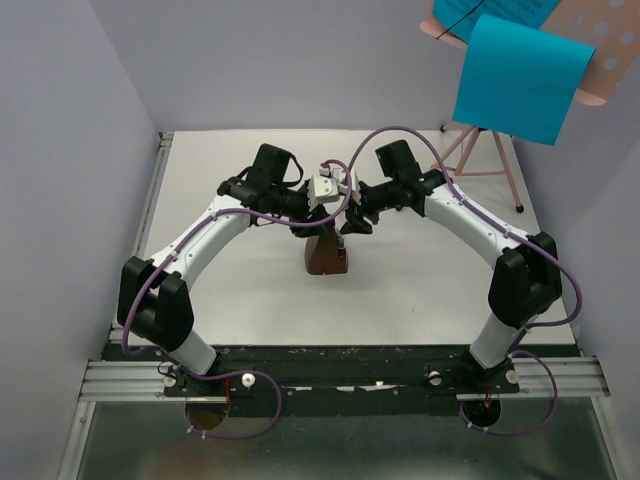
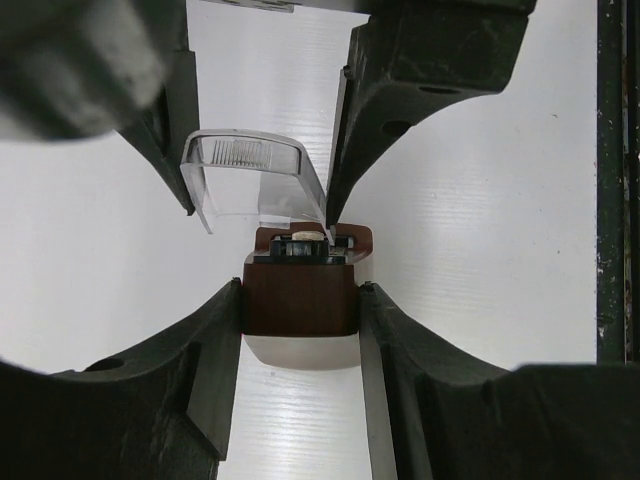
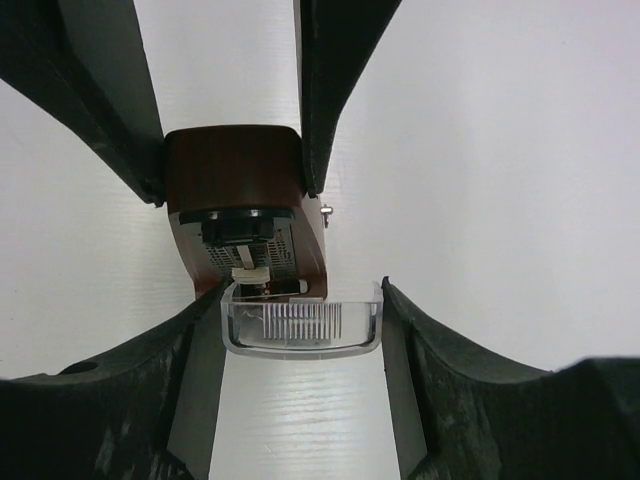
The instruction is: Pack up the instrument practice props
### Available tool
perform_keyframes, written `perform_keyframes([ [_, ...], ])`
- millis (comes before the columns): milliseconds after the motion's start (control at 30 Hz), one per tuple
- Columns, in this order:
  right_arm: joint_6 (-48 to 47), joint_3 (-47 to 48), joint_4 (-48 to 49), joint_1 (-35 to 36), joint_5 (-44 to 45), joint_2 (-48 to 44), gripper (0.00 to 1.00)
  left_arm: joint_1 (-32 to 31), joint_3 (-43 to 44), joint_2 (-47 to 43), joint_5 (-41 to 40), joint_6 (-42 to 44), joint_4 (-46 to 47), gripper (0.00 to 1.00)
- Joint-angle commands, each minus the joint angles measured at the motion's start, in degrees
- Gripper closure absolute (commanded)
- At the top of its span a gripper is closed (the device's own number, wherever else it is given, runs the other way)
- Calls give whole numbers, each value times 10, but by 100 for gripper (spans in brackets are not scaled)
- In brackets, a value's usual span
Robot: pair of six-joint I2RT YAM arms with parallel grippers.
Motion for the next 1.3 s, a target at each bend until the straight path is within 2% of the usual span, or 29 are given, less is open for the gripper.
perform_keyframes([
  [0,-2,15,-33,2,-32,2,100,-11,-14,-1,18,12,-35,100],
  [233,14,14,-31,2,-38,4,100,-11,-15,1,16,12,-33,100],
  [467,3,29,-79,3,-50,20,100,-10,-19,-1,2,10,-26,100],
  [767,21,-29,-17,3,-27,-16,100,-10,-28,-6,-6,8,-21,100],
  [1033,32,-28,12,9,-7,-8,100,-10,-27,-7,-5,7,-19,100],
  [1267,3,-28,-17,22,8,-1,100,-10,-27,-7,-5,6,-18,100],
])
